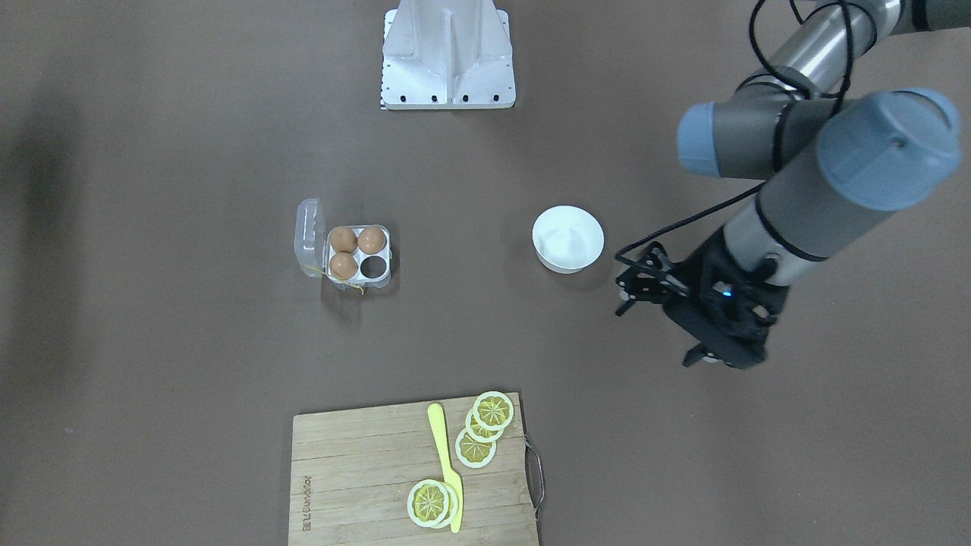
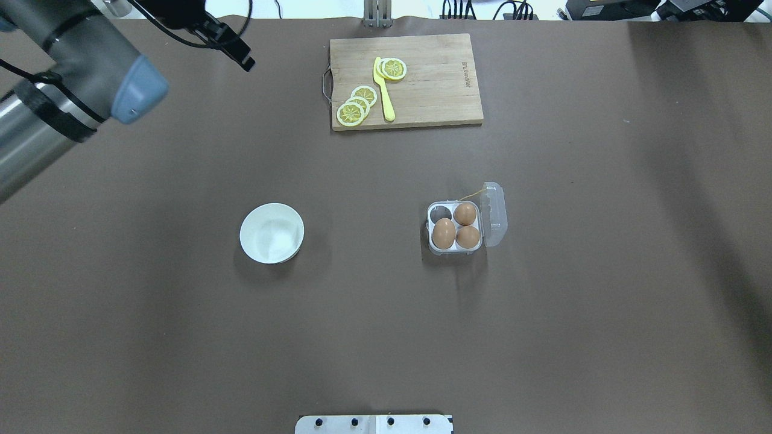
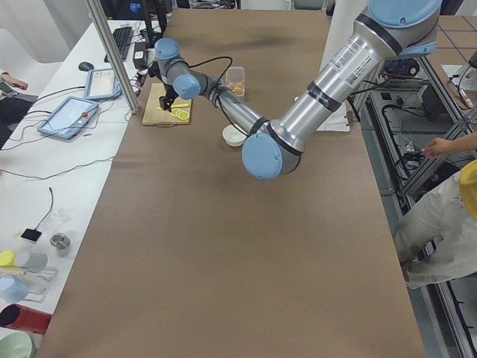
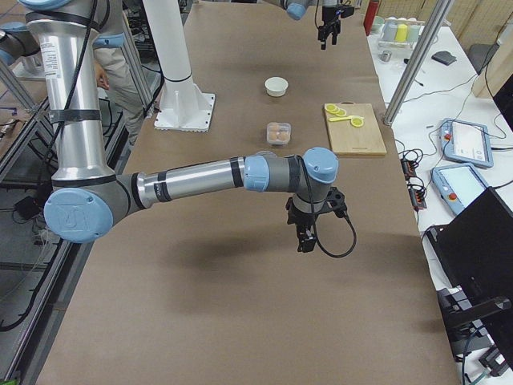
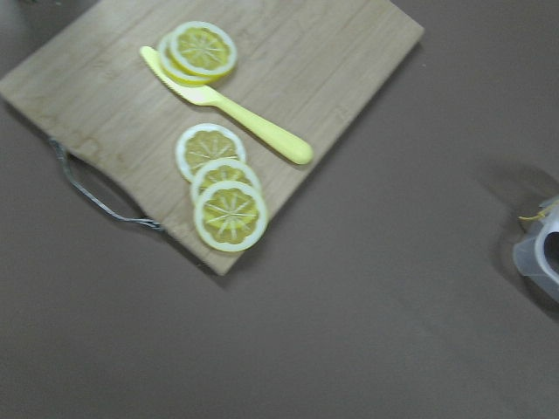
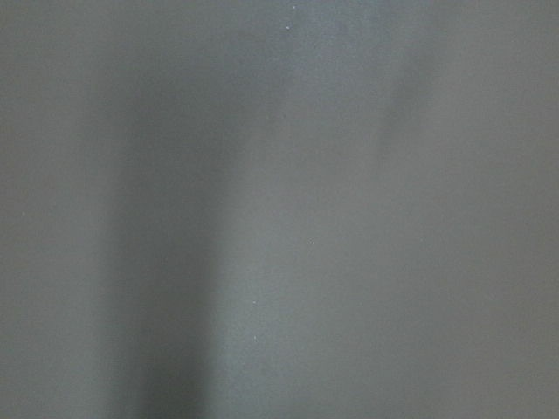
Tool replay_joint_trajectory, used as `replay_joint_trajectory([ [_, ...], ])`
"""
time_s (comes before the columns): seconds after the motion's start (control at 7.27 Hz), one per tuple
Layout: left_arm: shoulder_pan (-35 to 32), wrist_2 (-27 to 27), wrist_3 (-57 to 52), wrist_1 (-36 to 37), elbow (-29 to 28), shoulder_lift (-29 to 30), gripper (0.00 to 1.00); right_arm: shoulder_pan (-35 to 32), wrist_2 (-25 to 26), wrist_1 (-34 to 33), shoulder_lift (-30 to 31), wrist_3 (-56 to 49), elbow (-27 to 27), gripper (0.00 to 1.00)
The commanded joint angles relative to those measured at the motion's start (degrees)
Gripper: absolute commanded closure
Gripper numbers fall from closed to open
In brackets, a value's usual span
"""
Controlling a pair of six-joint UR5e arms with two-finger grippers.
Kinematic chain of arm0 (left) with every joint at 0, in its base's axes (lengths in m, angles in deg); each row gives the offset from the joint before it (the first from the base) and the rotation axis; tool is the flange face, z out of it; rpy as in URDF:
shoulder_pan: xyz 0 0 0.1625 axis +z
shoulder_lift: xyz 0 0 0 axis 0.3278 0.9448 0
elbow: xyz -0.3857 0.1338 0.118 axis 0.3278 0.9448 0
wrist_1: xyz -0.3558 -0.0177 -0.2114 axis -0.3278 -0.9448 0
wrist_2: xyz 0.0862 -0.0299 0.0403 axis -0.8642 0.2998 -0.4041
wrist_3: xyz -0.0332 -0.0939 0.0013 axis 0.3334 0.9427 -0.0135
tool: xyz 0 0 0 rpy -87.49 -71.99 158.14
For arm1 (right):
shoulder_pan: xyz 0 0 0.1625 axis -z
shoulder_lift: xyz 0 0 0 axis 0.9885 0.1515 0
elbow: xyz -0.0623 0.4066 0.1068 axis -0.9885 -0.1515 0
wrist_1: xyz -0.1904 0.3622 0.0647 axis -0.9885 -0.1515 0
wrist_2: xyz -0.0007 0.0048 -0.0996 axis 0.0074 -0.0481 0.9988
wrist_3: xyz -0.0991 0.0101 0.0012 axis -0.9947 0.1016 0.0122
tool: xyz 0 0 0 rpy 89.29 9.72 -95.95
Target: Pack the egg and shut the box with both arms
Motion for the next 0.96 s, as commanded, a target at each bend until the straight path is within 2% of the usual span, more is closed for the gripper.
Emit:
replay_joint_trajectory([
  [0.0, -10.83, 3.38, -0.49, 3.8, 0.02, -5.76, 0.03, 1.05, -0.73, -0.33, -0.4, -0.07, 0.38, 0.0],
  [0.41, -19.21, 2.5, -3.28, 11.44, 0.19, -13.32, 0.02, 1.85, -0.73, -0.5, -0.93, -1.11, 1.08, 0.0],
  [0.55, -20.27, 2.5, -4.78, 11.45, 0.63, -15.62, 0.02, 2.28, -0.82, -1.29, -1.62, -1.21, 1.35, 0.05],
  [0.69, -22.1, 2.5, -7.58, 11.37, 1.25, -18.6, 0.02, 4.12, -1.08, -6.17, -4.68, -1.21, 1.44, 0.41],
  [0.83, -23.86, 2.59, -10.22, 11.37, 2.12, -20.89, 0.02, 6.83, -1.34, -13.0, -10.01, -0.95, 1.44, 0.67],
])
